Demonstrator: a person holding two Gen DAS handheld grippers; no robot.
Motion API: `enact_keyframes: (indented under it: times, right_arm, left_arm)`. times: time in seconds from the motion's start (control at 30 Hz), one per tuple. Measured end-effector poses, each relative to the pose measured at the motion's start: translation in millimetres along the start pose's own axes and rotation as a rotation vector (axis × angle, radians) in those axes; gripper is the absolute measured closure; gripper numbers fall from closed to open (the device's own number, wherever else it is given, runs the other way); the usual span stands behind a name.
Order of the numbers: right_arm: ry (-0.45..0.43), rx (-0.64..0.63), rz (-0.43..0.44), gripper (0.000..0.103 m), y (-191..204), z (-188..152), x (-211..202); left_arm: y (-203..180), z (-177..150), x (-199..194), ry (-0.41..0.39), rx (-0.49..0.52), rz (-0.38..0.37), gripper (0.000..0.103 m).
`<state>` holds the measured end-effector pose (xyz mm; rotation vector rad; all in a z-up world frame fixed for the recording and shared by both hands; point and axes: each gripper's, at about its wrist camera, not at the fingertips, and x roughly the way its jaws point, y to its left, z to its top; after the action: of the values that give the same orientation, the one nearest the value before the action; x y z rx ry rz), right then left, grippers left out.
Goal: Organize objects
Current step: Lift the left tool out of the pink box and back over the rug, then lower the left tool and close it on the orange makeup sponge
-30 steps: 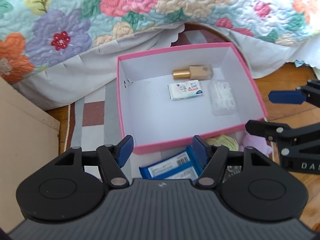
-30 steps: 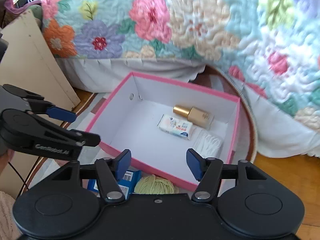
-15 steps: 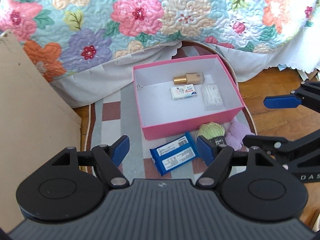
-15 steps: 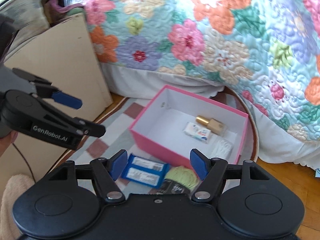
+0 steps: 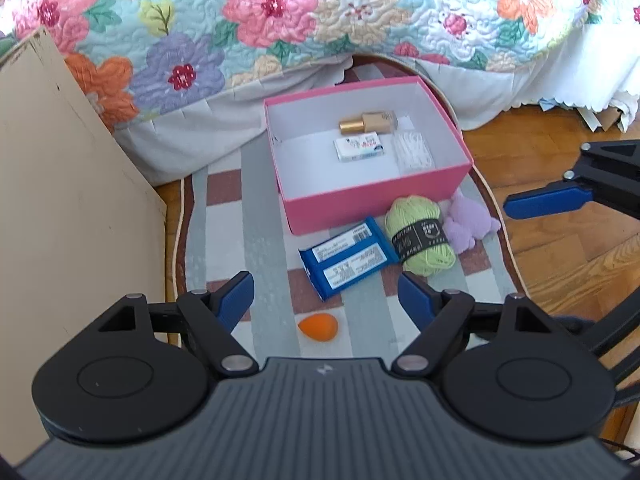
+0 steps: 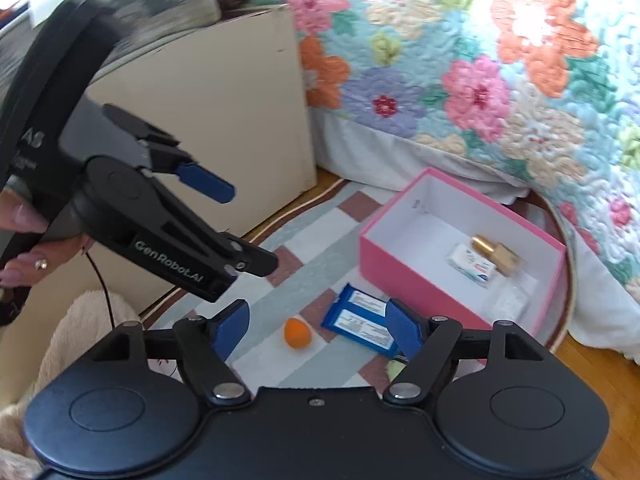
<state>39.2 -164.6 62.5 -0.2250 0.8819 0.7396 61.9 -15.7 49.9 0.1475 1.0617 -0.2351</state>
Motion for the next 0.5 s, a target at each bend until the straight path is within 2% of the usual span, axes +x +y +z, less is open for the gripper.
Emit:
enact_keyframes:
  times: [0.1,0.23,0.3,0.4,0.5]
  right_arm:
    - [-0.033,-0.042,0.006,0.013,7,-11,12]
    - [-0.063,-0.124,-0.084,0.012,14,-23,34]
    - [-0.065,-0.167,-0.103,0.012,17,-28,46]
    - [-0.042,-0.200,-0.079,0.012,20,-35,67]
    - [-0.008,-0.252,-0.054,0.012,28,-43,91]
  left_arm:
    - [4,-10,9,0.005,-0.006,-0.010,0.025]
    - [15,-21,27,0.015,-0.035,-0.017,0.025]
    - [20,-25,35,0.016,-0.046,-0.018,0.025]
    - [27,-32,51,0.018,-0.054,-0.016,0.025]
    - [36,-38,68,0.019,-0.086,0.023,0.025]
